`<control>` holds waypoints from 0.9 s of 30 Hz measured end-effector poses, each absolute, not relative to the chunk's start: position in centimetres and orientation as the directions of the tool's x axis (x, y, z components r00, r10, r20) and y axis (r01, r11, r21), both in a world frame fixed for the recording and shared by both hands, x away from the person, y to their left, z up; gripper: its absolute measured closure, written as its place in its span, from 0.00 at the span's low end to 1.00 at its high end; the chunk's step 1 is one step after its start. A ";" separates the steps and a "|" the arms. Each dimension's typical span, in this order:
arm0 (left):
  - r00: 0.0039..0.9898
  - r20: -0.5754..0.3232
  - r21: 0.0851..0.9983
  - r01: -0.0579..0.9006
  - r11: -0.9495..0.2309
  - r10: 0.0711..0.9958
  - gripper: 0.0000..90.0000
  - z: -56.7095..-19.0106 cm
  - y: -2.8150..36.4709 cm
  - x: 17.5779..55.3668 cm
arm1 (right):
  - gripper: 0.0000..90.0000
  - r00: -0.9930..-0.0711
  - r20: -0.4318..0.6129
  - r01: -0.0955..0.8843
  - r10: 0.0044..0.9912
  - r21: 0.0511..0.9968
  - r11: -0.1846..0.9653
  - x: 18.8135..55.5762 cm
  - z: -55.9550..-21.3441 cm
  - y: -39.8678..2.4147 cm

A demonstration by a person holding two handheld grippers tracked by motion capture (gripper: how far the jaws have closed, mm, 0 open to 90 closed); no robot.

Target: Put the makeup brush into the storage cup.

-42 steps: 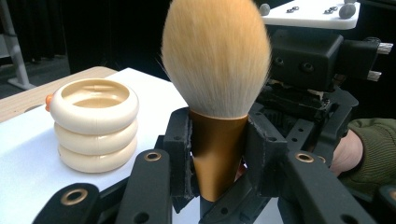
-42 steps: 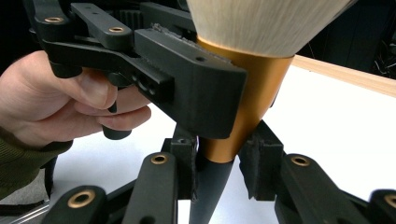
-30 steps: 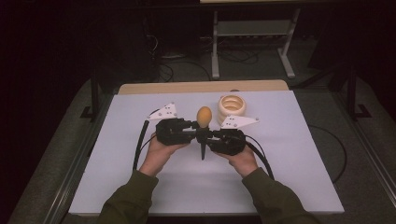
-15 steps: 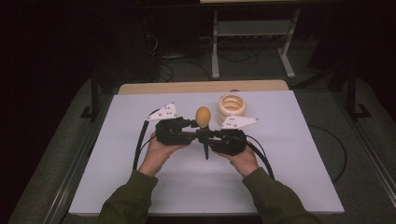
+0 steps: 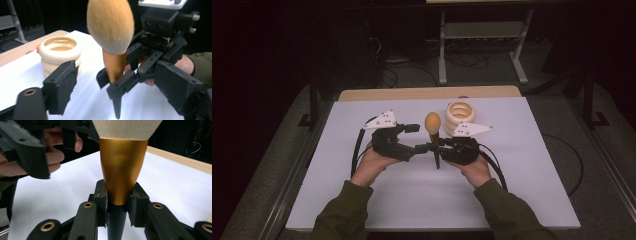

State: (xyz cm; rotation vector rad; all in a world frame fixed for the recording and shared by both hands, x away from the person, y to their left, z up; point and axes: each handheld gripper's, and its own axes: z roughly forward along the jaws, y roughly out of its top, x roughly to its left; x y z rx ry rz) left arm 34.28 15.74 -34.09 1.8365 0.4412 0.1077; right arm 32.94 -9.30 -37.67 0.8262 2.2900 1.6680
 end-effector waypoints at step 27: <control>0.865 -0.126 0.927 0.278 -0.254 0.486 0.03 -35.9 20.8 31.4 | 0.79 -0.820 0.145 0.305 0.553 0.929 0.208 33.0 -37.1 -10.3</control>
